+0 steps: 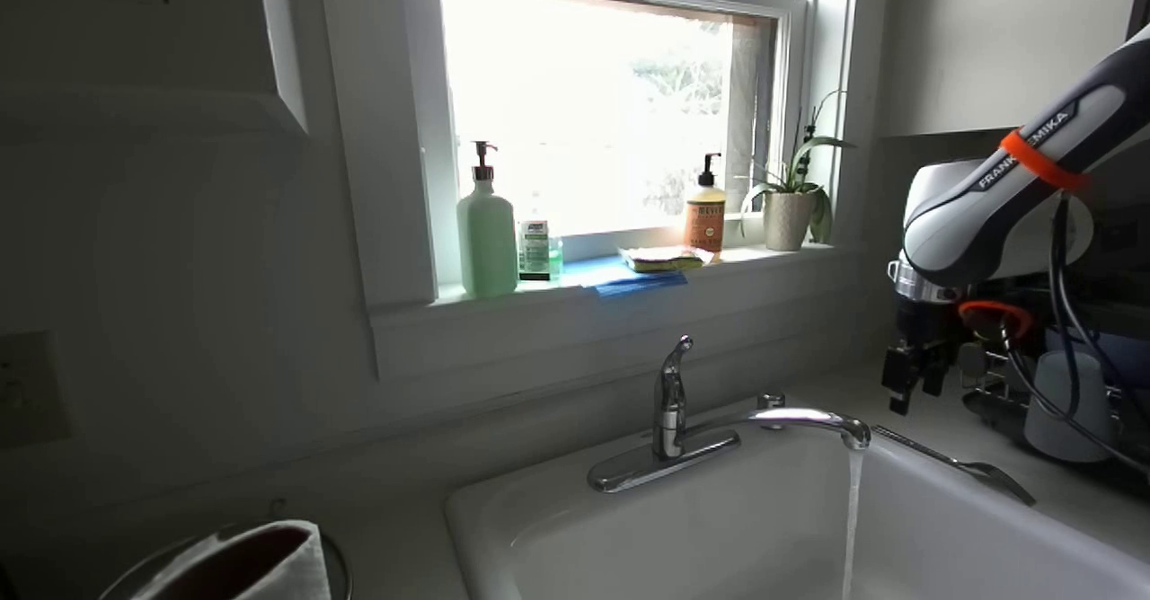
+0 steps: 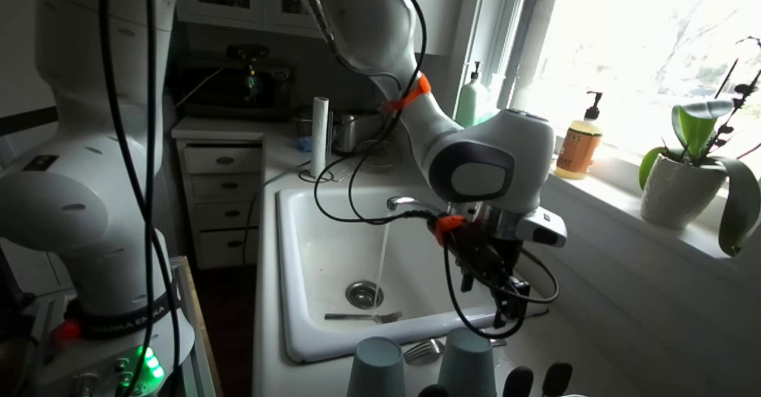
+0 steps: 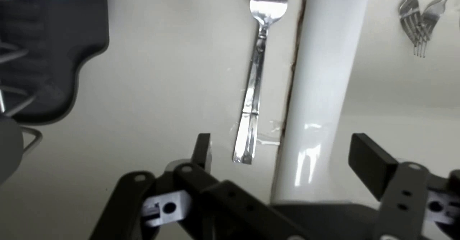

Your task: Pick up the silver fork from the kitchen counter and rinse it with running water, put the silver fork back on the kitchen counter, close the tap

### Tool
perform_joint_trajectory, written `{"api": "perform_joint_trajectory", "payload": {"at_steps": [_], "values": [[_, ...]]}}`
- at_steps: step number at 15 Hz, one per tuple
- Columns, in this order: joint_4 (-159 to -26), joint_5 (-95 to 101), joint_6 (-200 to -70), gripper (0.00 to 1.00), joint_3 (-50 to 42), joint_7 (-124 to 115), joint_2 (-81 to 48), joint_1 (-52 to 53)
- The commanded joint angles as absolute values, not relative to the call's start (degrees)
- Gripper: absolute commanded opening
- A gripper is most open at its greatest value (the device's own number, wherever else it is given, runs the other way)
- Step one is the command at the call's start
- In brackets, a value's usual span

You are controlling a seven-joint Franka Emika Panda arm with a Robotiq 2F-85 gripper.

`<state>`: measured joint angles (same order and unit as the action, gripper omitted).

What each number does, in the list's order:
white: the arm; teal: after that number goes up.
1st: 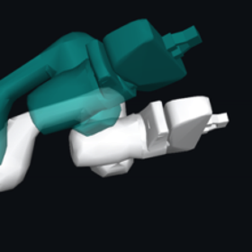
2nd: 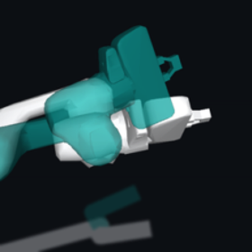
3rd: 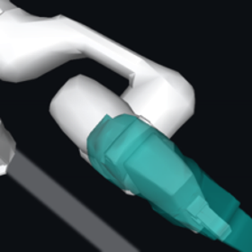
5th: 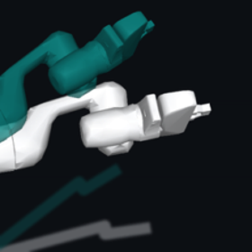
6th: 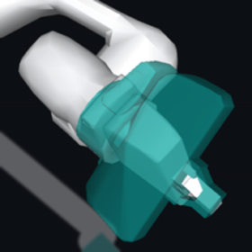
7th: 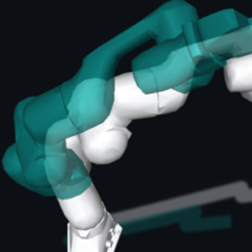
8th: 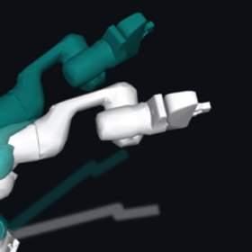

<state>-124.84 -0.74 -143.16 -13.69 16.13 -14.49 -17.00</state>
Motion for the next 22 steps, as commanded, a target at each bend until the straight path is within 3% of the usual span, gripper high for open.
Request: {"api": "perform_joint_trajectory", "payload": {"at_steps": [1, 9, 17, 18, 22], "values": [[-128.7, 3.5, -140.6, 1.00, -13.3, 14.7, -6.7, -14.9], [-128.2, -1.9, -140.9, 1.00, -7.9, 9.8, 1.4, -8.5], [-120.7, -1.5, -152.1, 1.00, -3.0, 4.7, -3.7, -3.1], [-120.1, -2.1, -153.2, 0.77, -2.6, 5.0, -4.5, -2.8], [-117.9, -3.8, -155.4, 0.52, -1.1, 6.3, -7.8, -2.3]]}}
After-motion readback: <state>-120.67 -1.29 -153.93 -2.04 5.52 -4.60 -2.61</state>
